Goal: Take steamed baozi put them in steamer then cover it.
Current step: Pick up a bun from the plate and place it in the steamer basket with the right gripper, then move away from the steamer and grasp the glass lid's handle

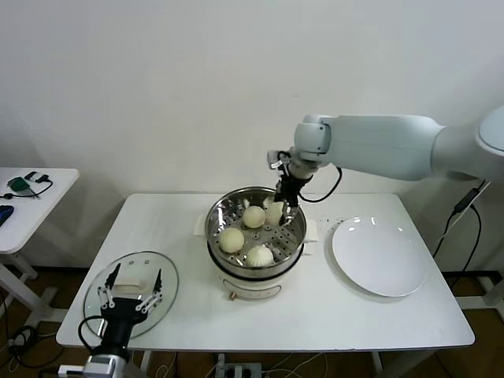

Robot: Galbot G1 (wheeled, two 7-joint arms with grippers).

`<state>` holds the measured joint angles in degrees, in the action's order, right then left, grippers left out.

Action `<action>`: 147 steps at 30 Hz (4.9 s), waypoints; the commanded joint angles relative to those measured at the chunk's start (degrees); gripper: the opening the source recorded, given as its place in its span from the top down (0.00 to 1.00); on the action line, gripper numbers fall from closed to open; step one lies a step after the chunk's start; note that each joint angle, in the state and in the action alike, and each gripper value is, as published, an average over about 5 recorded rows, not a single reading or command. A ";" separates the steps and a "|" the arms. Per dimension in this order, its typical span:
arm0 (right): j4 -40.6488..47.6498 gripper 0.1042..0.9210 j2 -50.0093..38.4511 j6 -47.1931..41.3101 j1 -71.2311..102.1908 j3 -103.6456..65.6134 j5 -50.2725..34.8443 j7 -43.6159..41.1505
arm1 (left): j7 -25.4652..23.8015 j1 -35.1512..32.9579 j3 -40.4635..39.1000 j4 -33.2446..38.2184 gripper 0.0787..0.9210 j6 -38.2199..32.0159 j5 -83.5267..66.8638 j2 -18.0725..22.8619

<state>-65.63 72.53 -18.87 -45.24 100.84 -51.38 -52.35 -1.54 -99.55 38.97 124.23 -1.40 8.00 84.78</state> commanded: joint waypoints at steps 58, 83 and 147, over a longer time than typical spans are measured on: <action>-20.20 0.12 -40.25 33.15 66.39 -75.74 3.36 52.59 | 1.17 -0.38 0.96 3.08 0.12 0.70 6.14 3.79; -28.87 0.12 -20.37 26.60 116.07 -128.23 15.94 46.75 | -1.30 4.34 2.32 -7.11 0.12 4.02 79.00 0.09; -24.02 0.12 -15.66 30.03 118.70 -131.58 24.60 41.15 | 12.92 24.05 7.14 -39.03 0.68 -6.98 74.48 -3.10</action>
<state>-89.78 56.75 11.05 73.34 -30.68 -27.30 -11.08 11.23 -75.20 46.32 84.14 -7.71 84.37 81.99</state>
